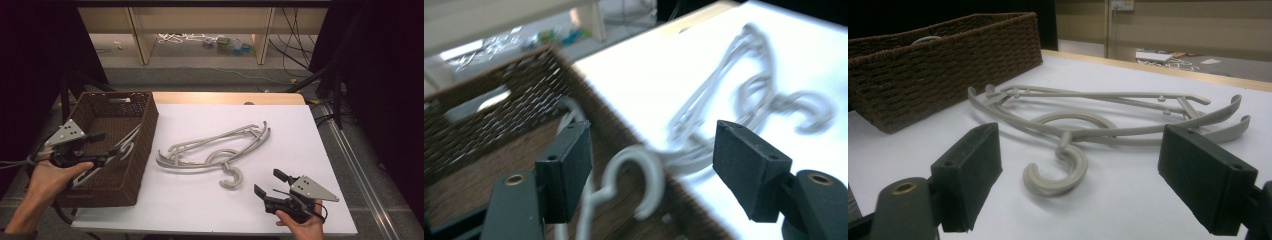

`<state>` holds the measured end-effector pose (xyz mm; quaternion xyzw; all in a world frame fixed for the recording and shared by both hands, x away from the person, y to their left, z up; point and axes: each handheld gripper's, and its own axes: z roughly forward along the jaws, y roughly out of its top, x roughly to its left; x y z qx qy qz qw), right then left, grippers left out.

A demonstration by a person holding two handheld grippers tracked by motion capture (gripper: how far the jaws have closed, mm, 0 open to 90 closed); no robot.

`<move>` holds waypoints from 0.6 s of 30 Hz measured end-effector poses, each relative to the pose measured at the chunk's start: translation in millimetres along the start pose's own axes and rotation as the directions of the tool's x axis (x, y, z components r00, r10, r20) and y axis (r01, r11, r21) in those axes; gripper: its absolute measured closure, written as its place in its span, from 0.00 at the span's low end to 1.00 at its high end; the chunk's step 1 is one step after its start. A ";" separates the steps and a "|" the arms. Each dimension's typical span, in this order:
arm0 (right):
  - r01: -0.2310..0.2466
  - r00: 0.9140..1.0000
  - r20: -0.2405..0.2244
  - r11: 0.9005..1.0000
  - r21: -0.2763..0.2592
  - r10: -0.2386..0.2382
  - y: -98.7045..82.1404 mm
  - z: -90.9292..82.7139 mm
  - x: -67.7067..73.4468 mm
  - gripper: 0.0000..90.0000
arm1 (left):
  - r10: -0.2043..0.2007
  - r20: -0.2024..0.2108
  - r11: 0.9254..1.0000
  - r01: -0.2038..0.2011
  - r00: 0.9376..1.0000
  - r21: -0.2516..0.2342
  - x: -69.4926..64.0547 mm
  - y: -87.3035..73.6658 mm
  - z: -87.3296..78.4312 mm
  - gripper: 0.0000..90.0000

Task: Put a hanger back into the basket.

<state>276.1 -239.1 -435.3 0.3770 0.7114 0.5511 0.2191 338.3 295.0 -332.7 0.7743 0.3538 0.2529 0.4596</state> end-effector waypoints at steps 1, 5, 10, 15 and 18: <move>0.000 1.000 -0.007 1.000 -0.010 0.000 -0.1 0.5 0.1 0.20 | -0.003 -0.007 1.000 0.003 1.000 -0.013 -5.4 1.5 -0.2 0.33; 0.000 1.000 -0.008 1.000 -0.010 0.000 -0.1 0.8 0.1 0.20 | -0.074 0.006 0.996 0.074 0.997 -0.059 -25.6 3.2 -0.1 0.31; 0.001 1.000 -0.007 1.000 -0.007 -0.001 0.1 0.7 0.2 0.20 | -0.061 0.060 0.990 0.068 0.996 -0.124 -48.7 4.8 4.5 0.28; 0.000 1.000 -0.010 1.000 -0.014 0.000 0.6 1.1 0.3 0.19 | -0.080 0.084 0.984 0.092 0.993 -0.153 -66.8 4.1 9.5 0.27; -0.012 1.000 -0.008 1.000 -0.027 0.011 0.6 1.1 0.6 0.18 | -0.067 0.110 0.984 0.084 0.992 -0.159 -76.3 3.3 13.6 0.27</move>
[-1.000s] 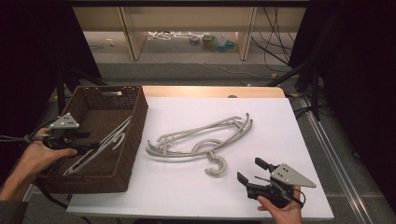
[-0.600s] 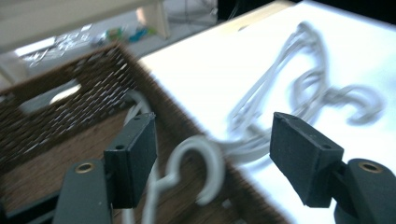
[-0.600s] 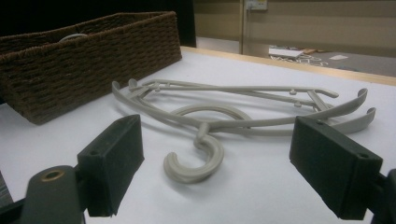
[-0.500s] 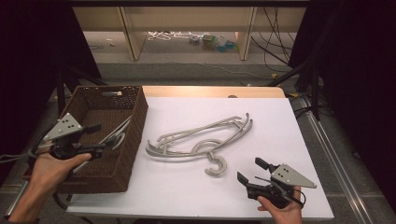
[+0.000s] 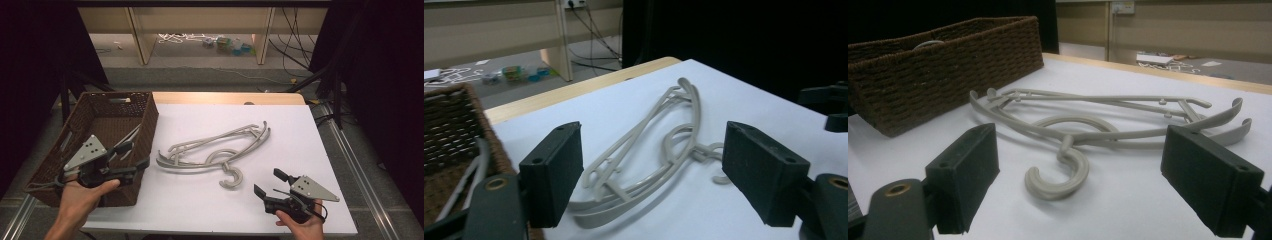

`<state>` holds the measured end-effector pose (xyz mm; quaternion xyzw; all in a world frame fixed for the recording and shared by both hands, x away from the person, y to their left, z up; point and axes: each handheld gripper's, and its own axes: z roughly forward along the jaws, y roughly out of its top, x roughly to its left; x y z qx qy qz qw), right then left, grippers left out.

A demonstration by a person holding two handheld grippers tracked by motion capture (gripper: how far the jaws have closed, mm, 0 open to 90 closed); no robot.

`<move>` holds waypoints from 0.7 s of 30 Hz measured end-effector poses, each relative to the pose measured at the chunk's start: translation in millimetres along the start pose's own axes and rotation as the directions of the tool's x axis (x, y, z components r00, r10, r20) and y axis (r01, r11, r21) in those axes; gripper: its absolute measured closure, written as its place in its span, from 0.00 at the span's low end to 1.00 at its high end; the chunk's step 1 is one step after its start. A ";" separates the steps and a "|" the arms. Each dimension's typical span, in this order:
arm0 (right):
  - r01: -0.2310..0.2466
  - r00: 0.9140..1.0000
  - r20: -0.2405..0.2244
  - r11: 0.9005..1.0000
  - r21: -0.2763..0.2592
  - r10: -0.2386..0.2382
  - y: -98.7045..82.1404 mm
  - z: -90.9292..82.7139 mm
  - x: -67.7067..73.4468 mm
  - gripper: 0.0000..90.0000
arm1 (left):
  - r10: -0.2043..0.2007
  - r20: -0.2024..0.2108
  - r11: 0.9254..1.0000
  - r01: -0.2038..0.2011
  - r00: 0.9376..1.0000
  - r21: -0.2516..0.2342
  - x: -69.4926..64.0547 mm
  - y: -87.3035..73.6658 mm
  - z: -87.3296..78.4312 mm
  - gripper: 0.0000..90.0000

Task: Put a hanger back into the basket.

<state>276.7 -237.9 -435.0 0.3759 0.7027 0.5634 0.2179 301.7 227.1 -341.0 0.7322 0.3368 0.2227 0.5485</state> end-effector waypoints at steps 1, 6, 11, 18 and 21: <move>0.005 1.000 0.004 1.000 0.017 -0.005 0.9 -1.5 -0.4 0.18 | -0.002 0.005 1.000 0.002 1.000 -0.001 -1.6 -0.5 1.0 0.27; 0.014 1.000 -0.002 1.000 0.006 -0.014 0.7 -0.3 -0.9 0.18 | -0.021 0.019 1.000 0.021 1.000 0.013 -15.5 -5.9 11.5 0.27; 0.016 1.000 0.007 1.000 0.014 -0.016 0.8 -2.0 -1.9 0.18 | -0.018 0.022 1.000 0.018 1.000 0.023 -20.4 -7.6 21.8 0.29; -0.007 1.000 -0.009 1.000 -0.010 0.007 -0.5 0.4 -3.7 0.18 | -0.005 0.040 0.999 0.003 0.999 0.041 -36.0 -11.0 43.9 0.29; -0.012 1.000 -0.015 1.000 -0.019 0.012 -0.3 1.5 -3.5 0.18 | 0.041 0.060 0.997 -0.044 0.997 0.058 -51.3 -8.6 54.3 0.29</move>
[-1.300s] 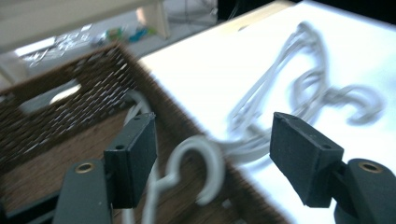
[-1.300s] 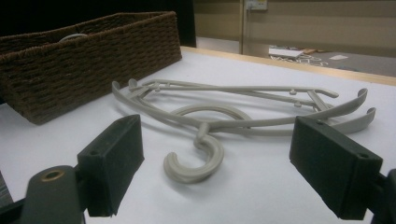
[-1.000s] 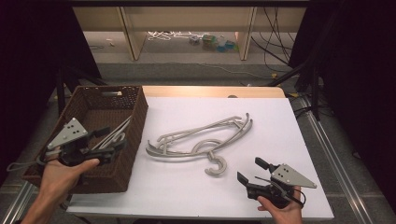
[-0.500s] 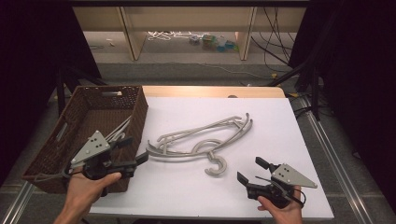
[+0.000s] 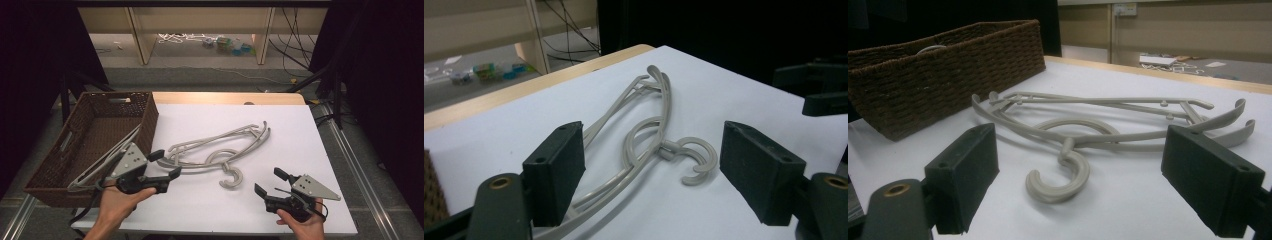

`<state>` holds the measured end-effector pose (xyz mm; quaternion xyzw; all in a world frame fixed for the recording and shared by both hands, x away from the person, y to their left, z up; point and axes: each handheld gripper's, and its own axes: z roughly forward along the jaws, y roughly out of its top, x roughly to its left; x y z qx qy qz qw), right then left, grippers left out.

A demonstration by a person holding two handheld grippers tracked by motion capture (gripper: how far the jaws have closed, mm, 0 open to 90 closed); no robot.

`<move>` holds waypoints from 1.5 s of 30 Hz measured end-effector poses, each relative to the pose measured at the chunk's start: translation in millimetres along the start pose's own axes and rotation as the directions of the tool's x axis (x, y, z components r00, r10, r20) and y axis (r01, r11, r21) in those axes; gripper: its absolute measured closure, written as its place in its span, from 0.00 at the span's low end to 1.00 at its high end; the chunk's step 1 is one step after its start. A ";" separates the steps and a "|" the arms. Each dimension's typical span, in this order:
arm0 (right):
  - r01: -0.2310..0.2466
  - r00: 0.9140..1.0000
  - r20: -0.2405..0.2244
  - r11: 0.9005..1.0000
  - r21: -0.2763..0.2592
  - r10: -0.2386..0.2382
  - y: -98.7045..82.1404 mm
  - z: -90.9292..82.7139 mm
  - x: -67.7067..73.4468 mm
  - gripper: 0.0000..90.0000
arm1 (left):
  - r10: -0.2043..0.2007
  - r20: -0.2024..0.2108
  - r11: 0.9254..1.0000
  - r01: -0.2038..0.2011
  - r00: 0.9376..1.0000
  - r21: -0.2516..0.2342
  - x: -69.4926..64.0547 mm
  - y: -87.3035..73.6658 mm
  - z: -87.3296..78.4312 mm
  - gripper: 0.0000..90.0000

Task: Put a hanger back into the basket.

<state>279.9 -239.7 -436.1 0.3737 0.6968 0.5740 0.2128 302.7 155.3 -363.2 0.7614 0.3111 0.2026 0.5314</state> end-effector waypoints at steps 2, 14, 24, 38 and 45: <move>0.002 1.000 0.004 1.000 0.018 -0.002 0.7 -0.3 0.4 0.18 | 0.024 0.000 1.000 -0.024 1.000 0.010 -5.7 1.7 9.3 0.29; 0.012 1.000 0.009 0.999 0.030 -0.013 1.4 -2.3 1.3 0.18 | 0.044 -0.003 0.996 -0.043 0.999 0.084 7.3 -9.6 61.2 0.27; 0.015 1.000 -0.009 1.000 0.014 -0.015 1.2 -1.6 2.4 0.18 | 0.047 0.005 0.994 -0.048 0.999 0.103 9.2 -12.2 70.8 0.24; 0.023 1.000 -0.018 1.000 0.009 -0.023 2.1 2.8 6.5 0.18 | 0.117 0.075 0.962 -0.132 0.990 0.239 0.0 -1.8 103.8 0.27; 0.038 0.999 -0.011 0.999 0.030 -0.038 2.7 1.1 7.3 0.18 | 0.137 0.089 0.945 -0.157 0.987 0.287 2.9 -1.0 131.3 0.29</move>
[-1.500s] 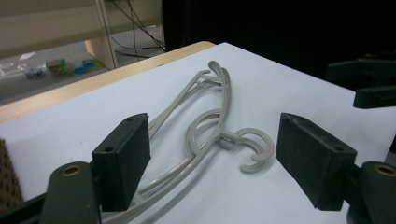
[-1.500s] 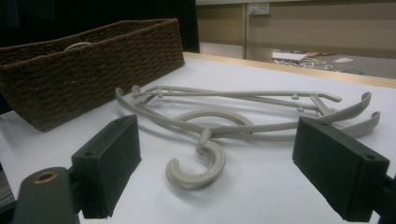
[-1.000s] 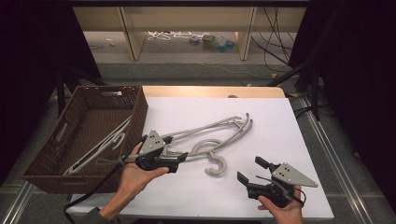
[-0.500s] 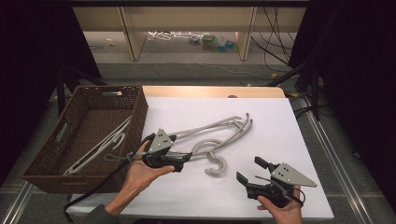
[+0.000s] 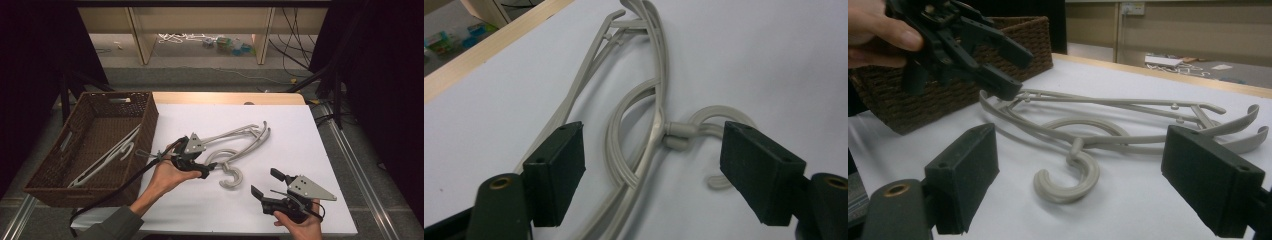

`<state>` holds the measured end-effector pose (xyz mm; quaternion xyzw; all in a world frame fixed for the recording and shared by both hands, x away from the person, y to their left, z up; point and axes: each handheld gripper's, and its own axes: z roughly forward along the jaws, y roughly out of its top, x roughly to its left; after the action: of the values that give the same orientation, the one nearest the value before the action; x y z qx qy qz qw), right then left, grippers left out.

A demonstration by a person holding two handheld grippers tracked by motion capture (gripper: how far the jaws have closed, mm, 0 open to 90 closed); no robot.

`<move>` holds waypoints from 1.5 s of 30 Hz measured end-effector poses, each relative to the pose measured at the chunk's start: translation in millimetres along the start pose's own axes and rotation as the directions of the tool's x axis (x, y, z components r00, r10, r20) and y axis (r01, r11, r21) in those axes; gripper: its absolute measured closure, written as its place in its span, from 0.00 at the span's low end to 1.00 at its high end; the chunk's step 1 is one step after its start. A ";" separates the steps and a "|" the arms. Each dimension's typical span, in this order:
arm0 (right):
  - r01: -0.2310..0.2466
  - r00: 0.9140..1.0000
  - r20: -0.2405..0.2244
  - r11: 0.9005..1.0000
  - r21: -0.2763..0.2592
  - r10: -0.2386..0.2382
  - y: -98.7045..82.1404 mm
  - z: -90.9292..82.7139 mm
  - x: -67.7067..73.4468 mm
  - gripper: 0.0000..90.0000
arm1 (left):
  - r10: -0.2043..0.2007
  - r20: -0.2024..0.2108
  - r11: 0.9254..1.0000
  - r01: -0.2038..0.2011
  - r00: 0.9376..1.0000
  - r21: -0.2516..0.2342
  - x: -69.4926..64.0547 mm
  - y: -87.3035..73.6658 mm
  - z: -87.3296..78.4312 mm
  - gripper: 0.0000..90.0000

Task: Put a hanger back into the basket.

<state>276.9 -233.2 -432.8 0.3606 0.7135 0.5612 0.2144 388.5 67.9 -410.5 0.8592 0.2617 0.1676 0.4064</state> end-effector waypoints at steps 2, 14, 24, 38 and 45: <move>0.000 1.000 -0.002 1.000 -0.005 0.000 0.0 0.0 -0.3 0.18 | 0.012 -0.007 1.000 -0.012 1.000 0.015 3.3 -1.3 4.6 0.30; 0.002 1.000 -0.010 1.000 0.002 -0.002 -0.3 -0.1 0.4 0.18 | 0.081 -0.004 0.980 -0.078 0.997 0.184 4.2 -21.9 34.6 0.33; 0.001 1.000 -0.010 1.000 0.002 -0.001 -0.4 -0.9 0.0 0.18 | 0.100 0.011 0.962 -0.099 0.995 0.255 5.4 -28.4 47.1 0.44; -0.001 1.000 -0.009 1.000 0.000 0.001 -0.4 -1.2 0.6 0.18 | 0.193 0.001 0.939 -0.185 0.981 0.288 11.3 -35.2 54.5 0.60; -0.001 1.000 -0.011 1.000 0.005 0.001 -0.4 -1.3 0.5 0.18 | 0.260 -0.006 0.925 -0.247 0.966 0.290 10.8 -37.5 56.5 0.69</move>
<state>275.5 -233.7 -432.7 0.3585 0.7158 0.5616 0.2091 413.7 59.6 -473.9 0.9317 0.1790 0.1977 0.2465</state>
